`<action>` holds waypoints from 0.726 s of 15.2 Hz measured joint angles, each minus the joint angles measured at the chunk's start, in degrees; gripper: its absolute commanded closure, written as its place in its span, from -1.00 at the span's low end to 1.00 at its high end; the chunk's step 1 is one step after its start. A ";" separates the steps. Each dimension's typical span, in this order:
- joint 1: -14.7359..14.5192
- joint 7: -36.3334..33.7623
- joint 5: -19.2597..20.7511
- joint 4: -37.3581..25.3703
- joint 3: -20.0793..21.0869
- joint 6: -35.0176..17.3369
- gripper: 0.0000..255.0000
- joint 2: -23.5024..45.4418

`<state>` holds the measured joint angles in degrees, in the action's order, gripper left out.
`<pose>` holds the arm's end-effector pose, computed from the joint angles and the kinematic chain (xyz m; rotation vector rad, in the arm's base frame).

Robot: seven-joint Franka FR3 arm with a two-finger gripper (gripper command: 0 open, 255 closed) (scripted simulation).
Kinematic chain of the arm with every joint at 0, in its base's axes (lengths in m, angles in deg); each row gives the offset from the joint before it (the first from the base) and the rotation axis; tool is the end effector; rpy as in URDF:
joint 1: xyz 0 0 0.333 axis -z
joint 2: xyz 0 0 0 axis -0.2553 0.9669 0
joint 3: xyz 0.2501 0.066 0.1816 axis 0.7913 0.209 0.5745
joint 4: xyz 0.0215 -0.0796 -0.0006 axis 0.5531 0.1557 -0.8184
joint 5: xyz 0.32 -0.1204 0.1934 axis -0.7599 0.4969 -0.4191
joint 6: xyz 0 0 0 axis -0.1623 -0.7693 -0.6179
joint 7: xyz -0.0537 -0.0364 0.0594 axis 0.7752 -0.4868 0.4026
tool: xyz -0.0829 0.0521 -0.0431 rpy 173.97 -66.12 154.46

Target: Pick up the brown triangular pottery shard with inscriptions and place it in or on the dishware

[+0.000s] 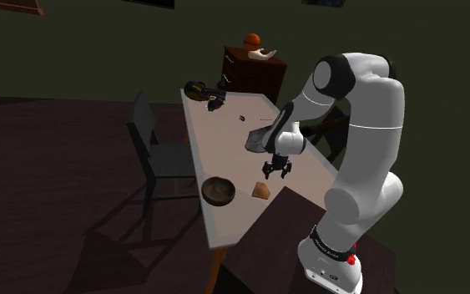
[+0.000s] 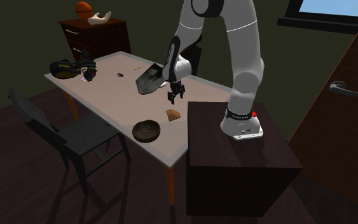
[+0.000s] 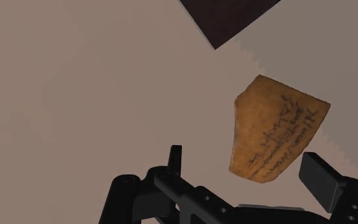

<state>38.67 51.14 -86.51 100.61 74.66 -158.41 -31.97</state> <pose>0.3372 -0.2987 0.1306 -2.9442 1.0595 0.1366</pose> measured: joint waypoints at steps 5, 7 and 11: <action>2.31 1.62 -2.38 -1.48 2.37 -3.03 -1.00 4.59; 3.21 2.27 -3.17 -1.94 3.41 -4.37 -1.00 6.33; 3.88 2.69 -3.69 -2.33 4.17 -5.32 -1.00 7.63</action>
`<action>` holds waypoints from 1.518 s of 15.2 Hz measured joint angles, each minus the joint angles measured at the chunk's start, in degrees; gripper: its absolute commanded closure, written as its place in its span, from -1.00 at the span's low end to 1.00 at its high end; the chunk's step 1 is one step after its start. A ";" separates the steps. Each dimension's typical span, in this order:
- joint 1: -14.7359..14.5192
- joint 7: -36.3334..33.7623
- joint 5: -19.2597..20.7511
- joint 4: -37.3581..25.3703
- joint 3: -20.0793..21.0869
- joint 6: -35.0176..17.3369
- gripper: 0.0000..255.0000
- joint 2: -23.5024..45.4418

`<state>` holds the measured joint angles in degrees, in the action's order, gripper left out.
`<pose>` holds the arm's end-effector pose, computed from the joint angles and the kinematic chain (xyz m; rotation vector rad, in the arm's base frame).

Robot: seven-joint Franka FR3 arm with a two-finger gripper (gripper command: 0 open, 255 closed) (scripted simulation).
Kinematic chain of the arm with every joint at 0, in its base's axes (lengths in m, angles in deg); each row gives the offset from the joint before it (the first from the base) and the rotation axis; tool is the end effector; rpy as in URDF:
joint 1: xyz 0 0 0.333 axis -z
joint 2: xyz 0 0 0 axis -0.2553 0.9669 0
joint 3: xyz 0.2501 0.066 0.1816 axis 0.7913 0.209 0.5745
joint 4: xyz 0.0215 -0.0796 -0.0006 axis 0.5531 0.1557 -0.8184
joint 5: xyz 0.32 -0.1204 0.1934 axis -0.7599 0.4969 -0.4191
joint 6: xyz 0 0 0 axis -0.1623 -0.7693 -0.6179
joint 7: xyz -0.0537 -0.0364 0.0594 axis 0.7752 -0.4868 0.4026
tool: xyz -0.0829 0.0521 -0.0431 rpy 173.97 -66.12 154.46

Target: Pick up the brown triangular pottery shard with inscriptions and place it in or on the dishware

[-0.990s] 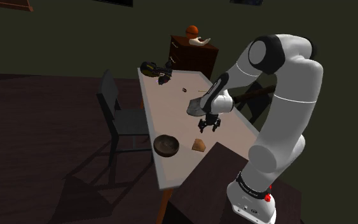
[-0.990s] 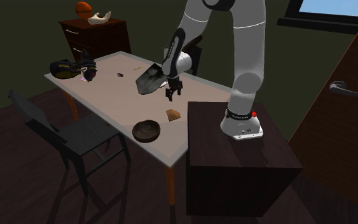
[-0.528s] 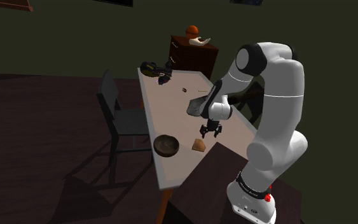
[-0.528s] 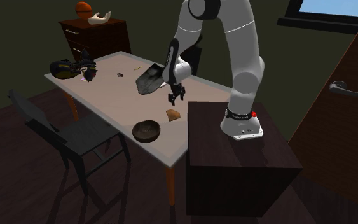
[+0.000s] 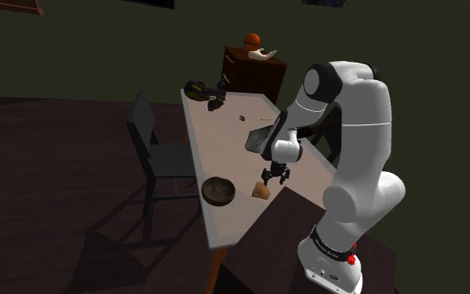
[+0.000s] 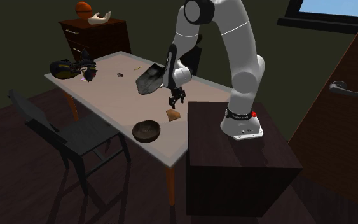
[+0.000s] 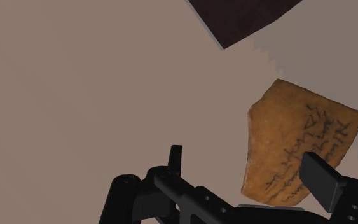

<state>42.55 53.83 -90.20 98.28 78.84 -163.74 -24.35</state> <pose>0.3327 -0.3011 0.0860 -2.9386 1.0755 0.1390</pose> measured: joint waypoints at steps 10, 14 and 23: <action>0.04 0.02 -0.03 -0.04 0.05 -0.05 1.00 0.08; 0.04 0.02 -0.03 -0.04 0.05 -0.05 -1.00 0.08; 2.64 -2.29 -4.19 -11.77 4.79 8.85 -1.00 5.67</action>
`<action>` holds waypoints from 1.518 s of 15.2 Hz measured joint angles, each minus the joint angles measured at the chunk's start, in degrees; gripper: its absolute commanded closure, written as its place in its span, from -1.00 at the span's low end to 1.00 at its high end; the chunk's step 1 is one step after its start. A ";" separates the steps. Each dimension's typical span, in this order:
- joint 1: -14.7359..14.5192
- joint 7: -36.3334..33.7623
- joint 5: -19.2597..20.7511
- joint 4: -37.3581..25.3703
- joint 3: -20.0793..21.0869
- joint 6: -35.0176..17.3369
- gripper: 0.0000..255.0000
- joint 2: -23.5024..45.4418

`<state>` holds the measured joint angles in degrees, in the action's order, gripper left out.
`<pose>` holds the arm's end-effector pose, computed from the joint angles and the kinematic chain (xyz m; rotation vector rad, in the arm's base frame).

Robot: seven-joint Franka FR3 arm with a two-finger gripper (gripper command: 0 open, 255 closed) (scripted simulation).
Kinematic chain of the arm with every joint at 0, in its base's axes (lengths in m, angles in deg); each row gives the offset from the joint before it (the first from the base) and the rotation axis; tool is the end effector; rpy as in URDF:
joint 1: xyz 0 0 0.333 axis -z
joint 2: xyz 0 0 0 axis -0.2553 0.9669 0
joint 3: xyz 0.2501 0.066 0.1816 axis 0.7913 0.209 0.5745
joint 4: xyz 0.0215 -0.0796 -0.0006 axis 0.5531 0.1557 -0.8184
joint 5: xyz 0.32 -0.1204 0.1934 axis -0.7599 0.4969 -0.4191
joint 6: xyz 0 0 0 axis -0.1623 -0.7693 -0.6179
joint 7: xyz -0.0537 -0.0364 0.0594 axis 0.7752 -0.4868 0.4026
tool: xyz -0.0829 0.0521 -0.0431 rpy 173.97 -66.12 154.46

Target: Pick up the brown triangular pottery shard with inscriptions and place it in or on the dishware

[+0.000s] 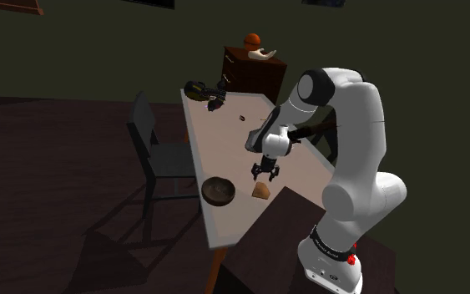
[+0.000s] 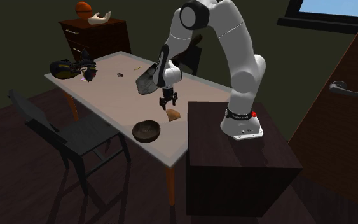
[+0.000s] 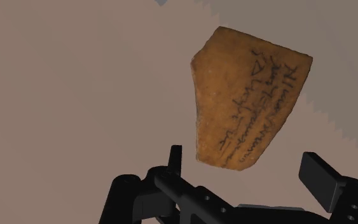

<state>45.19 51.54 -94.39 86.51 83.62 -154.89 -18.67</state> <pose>0.3917 -0.3118 0.0715 -2.8019 1.1340 0.1541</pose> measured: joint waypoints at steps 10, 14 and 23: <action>1.07 0.95 -1.40 -1.55 1.79 -2.93 -1.00 4.46; 1.08 0.94 -1.41 -1.56 1.78 -2.94 1.00 4.43; 1.08 0.94 -1.41 -1.57 1.78 -2.96 1.00 4.46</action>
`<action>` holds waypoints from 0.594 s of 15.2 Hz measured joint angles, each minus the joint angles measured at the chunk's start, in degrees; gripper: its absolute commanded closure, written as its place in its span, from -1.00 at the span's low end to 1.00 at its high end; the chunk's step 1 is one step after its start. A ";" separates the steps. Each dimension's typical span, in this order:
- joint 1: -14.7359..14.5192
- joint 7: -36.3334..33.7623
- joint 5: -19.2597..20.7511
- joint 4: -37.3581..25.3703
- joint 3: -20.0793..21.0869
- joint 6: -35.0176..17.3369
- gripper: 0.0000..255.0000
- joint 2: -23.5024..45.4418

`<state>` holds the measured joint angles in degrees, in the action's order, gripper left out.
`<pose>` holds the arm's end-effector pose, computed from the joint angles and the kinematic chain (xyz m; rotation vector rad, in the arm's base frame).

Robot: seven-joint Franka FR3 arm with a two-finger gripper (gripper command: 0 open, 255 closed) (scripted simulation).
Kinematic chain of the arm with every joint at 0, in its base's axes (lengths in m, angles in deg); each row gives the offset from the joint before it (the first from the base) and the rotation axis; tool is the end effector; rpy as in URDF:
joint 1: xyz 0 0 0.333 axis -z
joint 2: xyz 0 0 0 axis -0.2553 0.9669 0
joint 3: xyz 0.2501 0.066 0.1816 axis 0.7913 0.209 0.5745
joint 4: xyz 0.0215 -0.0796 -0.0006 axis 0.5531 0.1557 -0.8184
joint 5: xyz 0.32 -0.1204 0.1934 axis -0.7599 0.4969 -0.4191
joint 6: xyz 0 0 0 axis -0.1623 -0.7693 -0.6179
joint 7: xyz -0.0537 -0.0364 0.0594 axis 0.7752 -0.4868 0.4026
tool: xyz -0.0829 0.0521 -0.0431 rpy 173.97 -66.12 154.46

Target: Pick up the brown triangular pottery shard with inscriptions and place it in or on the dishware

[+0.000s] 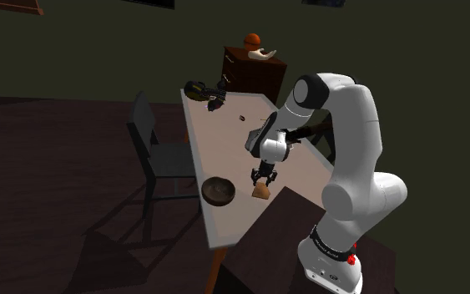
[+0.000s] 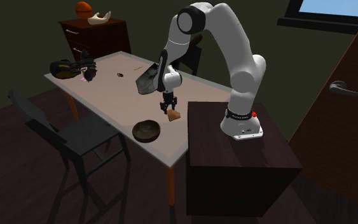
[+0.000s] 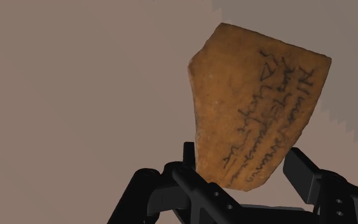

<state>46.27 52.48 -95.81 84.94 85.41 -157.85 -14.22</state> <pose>0.3911 -0.3069 0.0419 -2.7975 1.1366 0.1537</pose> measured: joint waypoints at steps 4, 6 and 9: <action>-0.54 -0.43 0.54 1.28 -0.79 1.40 1.00 -2.59; -1.03 -0.90 0.91 1.97 -1.28 2.29 1.00 -4.16; -1.76 -1.62 1.66 3.01 -2.18 3.93 1.00 -6.80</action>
<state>44.51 50.86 -94.14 87.95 83.23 -153.92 -21.01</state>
